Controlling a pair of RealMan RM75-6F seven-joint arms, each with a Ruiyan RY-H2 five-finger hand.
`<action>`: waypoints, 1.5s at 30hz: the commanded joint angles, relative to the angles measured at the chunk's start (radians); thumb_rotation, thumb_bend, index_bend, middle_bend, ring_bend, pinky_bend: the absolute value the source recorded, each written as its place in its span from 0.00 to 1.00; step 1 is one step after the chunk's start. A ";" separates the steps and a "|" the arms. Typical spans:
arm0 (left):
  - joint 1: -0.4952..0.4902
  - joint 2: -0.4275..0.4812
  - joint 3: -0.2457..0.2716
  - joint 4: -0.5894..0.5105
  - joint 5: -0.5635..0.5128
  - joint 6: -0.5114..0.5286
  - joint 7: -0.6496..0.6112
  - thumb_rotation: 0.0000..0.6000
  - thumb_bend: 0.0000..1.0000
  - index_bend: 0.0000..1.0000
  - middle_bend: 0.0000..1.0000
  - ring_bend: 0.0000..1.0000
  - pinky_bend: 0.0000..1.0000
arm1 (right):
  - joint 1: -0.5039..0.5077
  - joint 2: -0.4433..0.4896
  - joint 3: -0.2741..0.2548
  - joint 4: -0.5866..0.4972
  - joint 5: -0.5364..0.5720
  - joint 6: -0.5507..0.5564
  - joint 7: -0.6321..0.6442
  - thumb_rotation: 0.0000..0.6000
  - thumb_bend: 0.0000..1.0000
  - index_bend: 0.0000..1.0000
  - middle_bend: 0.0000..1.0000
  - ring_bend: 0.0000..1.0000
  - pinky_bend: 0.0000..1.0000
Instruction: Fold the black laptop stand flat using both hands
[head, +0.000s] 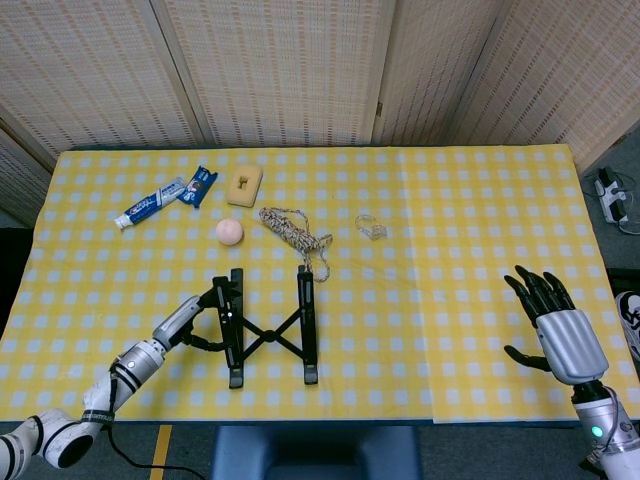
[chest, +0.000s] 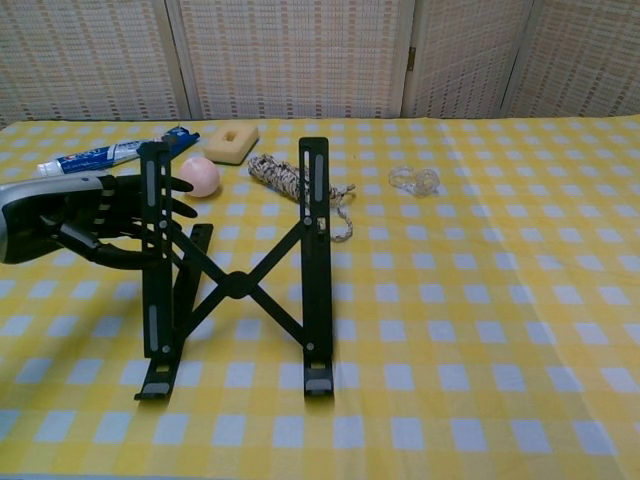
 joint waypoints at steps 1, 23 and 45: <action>-0.013 -0.058 -0.025 0.028 -0.062 0.023 0.090 1.00 0.28 0.19 0.24 0.23 0.24 | -0.001 -0.003 -0.001 0.005 -0.001 0.002 0.004 1.00 0.18 0.00 0.04 0.08 0.00; -0.006 -0.062 0.101 0.126 0.218 0.315 -0.038 1.00 0.39 0.42 0.43 0.39 0.27 | 0.013 -0.019 -0.012 0.004 -0.008 -0.018 0.002 1.00 0.18 0.00 0.04 0.08 0.00; 0.068 0.006 0.237 0.095 0.324 0.504 0.113 1.00 0.38 0.45 0.43 0.38 0.26 | 0.242 -0.060 -0.080 -0.079 -0.195 -0.272 0.478 1.00 0.18 0.00 0.07 0.10 0.00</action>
